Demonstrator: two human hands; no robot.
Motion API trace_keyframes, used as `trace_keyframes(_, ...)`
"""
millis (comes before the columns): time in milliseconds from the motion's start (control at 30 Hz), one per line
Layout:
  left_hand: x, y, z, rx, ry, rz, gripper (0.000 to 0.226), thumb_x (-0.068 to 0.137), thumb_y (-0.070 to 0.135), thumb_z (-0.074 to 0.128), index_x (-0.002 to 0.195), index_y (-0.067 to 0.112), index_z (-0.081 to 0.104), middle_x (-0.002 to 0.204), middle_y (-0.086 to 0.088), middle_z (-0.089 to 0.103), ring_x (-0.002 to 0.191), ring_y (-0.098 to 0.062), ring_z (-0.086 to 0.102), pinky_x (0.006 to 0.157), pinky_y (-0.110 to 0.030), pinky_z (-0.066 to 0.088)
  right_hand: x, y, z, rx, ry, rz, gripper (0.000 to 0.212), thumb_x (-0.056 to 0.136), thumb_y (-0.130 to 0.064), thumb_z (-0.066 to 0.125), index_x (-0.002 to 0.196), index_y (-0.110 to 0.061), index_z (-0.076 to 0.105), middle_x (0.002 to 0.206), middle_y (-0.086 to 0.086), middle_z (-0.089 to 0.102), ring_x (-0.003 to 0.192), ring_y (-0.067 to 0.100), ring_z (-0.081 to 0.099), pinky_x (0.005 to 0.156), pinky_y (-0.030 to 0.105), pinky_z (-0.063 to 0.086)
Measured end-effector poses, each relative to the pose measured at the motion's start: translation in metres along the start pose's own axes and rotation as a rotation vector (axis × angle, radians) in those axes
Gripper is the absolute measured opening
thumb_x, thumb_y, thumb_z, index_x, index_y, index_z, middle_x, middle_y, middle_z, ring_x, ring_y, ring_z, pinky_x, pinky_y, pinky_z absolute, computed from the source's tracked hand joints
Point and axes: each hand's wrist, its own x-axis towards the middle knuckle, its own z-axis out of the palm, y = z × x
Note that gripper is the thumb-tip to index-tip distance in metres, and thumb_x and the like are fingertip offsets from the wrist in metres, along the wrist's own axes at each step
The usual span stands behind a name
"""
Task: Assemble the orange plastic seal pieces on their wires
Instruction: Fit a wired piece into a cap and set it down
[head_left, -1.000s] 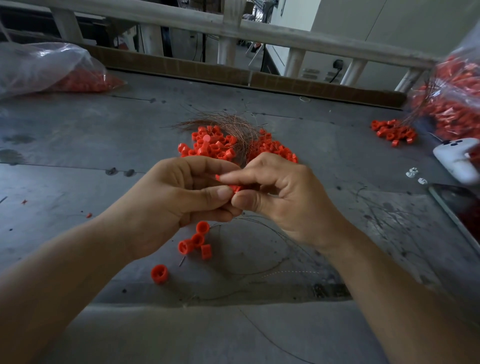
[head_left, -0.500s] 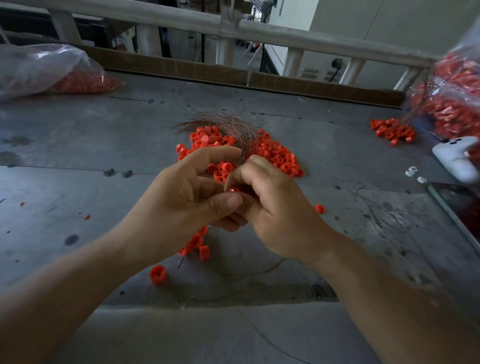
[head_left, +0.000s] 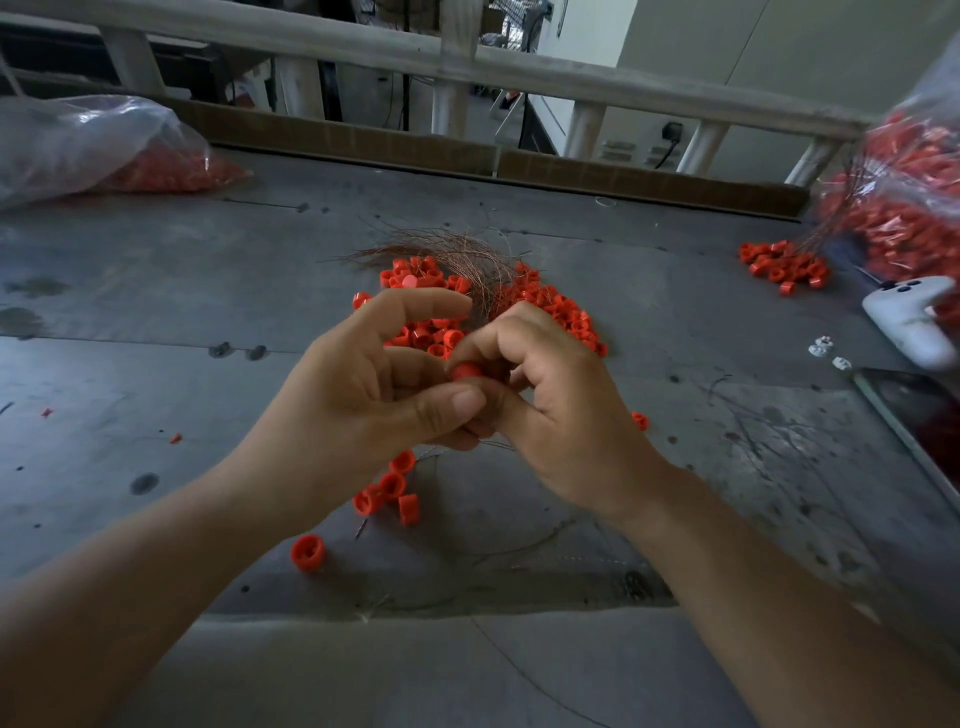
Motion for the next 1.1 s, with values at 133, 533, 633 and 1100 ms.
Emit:
trace_keyframes(133,0.0006,0.0017,-0.0055,-0.129,-0.062,-0.063,0.061,0.057,0.021,0.085,0.111,0.02,0.057,0.082,-0.016,0.071,0.074,-0.025,0.07,0.063,-0.023,0.054,0.0006,0.0012,-0.0029,0.039,0.056,-0.028,0.013,0.079,-0.02,0.064,0.091,-0.021,0.06,0.081,-0.014,0.049,0.077,-0.004,0.049,0.068,0.007,0.038)
trace_keyframes(533,0.0017,0.0035,-0.0079,-0.122,0.0,-0.097,0.054,0.055,0.02,0.068,0.107,0.017,0.058,0.077,-0.016,0.071,0.069,-0.024,0.071,0.057,-0.02,0.054,0.0009,0.0029,-0.0097,0.037,-0.001,-0.066,0.027,0.085,-0.011,0.055,0.112,-0.013,0.059,0.087,-0.01,0.055,0.084,-0.001,0.053,0.074,0.011,0.043)
trace_keyframes(633,0.0014,0.0043,-0.0076,-0.107,0.001,-0.092,0.054,0.054,0.022,0.069,0.107,0.017,0.058,0.076,-0.015,0.072,0.068,-0.023,0.071,0.056,-0.02,0.054,0.0015,0.0038,-0.01,0.041,0.003,-0.053,0.024,0.088,-0.01,0.051,0.11,-0.013,0.061,0.085,-0.007,0.055,0.082,0.002,0.055,0.076,0.015,0.044)
trace_keyframes(1100,0.0023,0.0047,-0.0106,-0.131,-0.062,-0.051,0.04,0.052,0.035,0.082,0.09,0.027,0.073,0.076,-0.013,0.072,0.065,-0.022,0.07,0.056,-0.021,0.054,0.0,0.0007,-0.0087,0.196,-0.014,0.062,0.017,0.089,-0.014,0.05,0.103,-0.019,0.059,0.089,-0.015,0.06,0.084,-0.007,0.058,0.071,0.007,0.042)
